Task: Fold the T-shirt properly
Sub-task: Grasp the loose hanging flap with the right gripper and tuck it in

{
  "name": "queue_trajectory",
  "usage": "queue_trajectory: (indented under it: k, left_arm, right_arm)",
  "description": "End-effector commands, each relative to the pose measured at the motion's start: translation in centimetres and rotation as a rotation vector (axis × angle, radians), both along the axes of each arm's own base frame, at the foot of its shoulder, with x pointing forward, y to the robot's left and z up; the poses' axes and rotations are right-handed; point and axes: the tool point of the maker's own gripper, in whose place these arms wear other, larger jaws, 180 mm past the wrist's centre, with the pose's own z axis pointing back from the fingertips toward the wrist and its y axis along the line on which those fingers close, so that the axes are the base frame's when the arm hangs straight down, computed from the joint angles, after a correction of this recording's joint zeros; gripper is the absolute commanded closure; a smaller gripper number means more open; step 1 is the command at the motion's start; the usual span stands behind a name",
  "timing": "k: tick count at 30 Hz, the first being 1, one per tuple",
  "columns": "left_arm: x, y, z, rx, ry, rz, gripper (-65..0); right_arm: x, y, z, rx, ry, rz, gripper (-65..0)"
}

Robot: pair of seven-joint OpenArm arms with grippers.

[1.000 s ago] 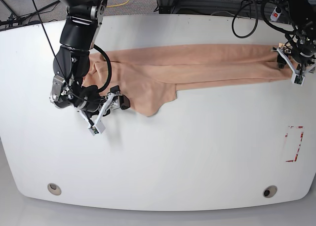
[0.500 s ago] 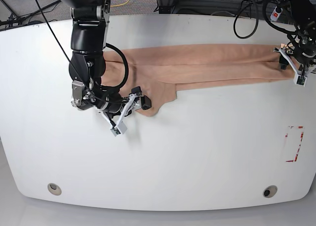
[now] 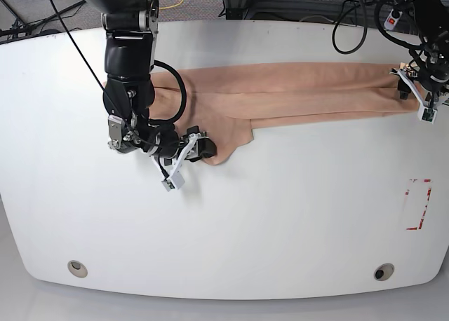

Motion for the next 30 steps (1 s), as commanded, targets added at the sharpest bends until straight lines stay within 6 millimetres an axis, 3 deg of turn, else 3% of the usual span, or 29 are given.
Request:
queue_trajectory:
  k: [1,3,6,7,10,17,23,26,30]
  left_arm:
    - [0.8,0.5,1.2,0.020,-0.036,-0.008,-37.2]
    - [0.8,0.5,1.2,0.020,-0.036,-0.008,-37.2]
    - [0.7,0.5,1.2,0.020,-0.035,-0.008,-37.2]
    - [0.7,0.5,1.2,0.020,-0.035,-0.008,-37.2]
    - [0.8,0.4,1.1,0.020,-0.035,-0.009,-37.2]
    - [0.7,0.4,1.1,0.018,-0.035,-0.009,-37.2]
    - [0.5,0.4,0.5,0.006,-0.019,-0.002,-37.2]
    - [0.1,0.6,-0.2,-0.004,-0.002,0.006,-37.2]
    - [0.0,0.6,-0.3,-0.008,0.003,0.008,-37.2]
  right_arm:
    - [0.9,-0.3,0.5,-0.016,-0.016,-0.001,-22.8]
    - [0.9,-0.2,0.6,-0.011,-0.019,0.001,-18.5]
    - [1.4,-0.3,1.6,-0.013,-0.055,0.001,-2.4]
    - [1.6,-0.3,2.1,-0.015,-0.072,0.001,0.0]
    - [1.7,-0.4,3.4,-0.034,-0.110,0.016,0.0]
    - [1.4,-0.9,8.7,-0.115,-0.260,0.053,0.0]
    - [-0.9,-1.5,9.2,-0.163,-0.293,0.069,0.0]
    - [-1.2,-2.0,8.8,-0.176,-0.281,0.064,0.0]
    - [-0.3,-2.3,7.9,-0.157,-0.253,0.043,-21.1]
